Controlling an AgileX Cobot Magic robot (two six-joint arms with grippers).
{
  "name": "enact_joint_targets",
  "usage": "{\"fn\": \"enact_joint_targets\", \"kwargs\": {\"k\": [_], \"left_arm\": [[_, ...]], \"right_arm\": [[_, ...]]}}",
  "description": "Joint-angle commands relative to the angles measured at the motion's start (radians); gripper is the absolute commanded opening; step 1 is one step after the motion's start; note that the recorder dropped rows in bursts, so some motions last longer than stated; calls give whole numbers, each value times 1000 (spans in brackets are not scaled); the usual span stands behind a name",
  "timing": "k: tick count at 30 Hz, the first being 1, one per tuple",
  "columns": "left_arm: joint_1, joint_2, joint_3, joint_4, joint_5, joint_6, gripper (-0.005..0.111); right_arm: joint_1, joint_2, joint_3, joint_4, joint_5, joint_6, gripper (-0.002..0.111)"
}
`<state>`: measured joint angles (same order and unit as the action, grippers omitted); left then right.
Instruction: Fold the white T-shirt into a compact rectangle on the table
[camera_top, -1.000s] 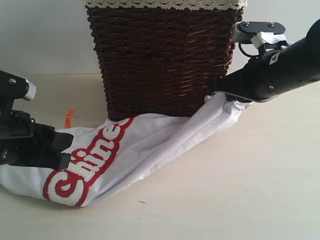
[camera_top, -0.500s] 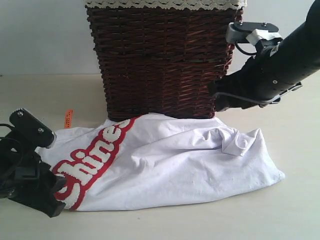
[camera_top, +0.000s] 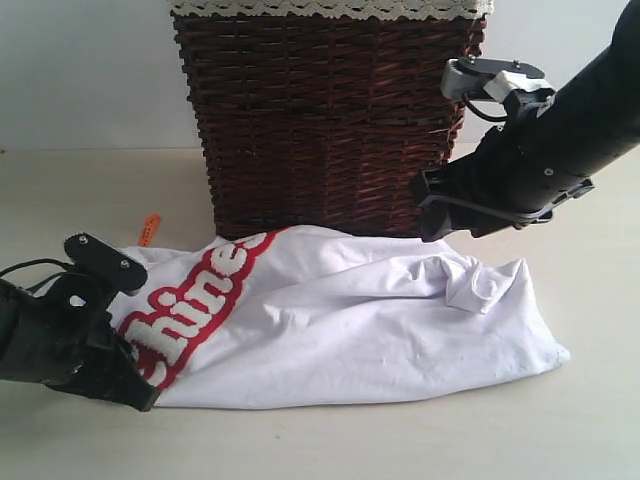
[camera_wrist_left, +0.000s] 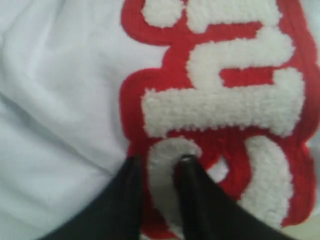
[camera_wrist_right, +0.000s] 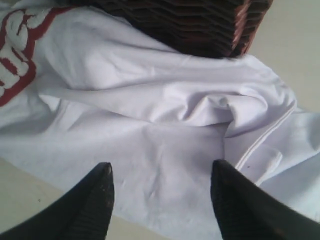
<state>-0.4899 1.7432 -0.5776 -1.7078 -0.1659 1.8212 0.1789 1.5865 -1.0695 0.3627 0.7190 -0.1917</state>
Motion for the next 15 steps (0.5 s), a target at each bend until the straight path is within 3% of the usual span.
{"fn": "enact_joint_targets", "kwargs": {"k": [1,7,11,15], "left_arm": [[2,-21,12,-37,-11,-33,0],[-1,-339,72,-37,146,-99,0],[-1,-575,132,-37,206,-106,0],[-1,-723,201,-37,157,-106,0]], "right_arm": [[-4,-5,-4,-2,23,-33,56],[-4,22,7,-21,248,-191,53],[7,56,84,32,239,-282,53],[23,101,180,-100,119,-143,53]]}}
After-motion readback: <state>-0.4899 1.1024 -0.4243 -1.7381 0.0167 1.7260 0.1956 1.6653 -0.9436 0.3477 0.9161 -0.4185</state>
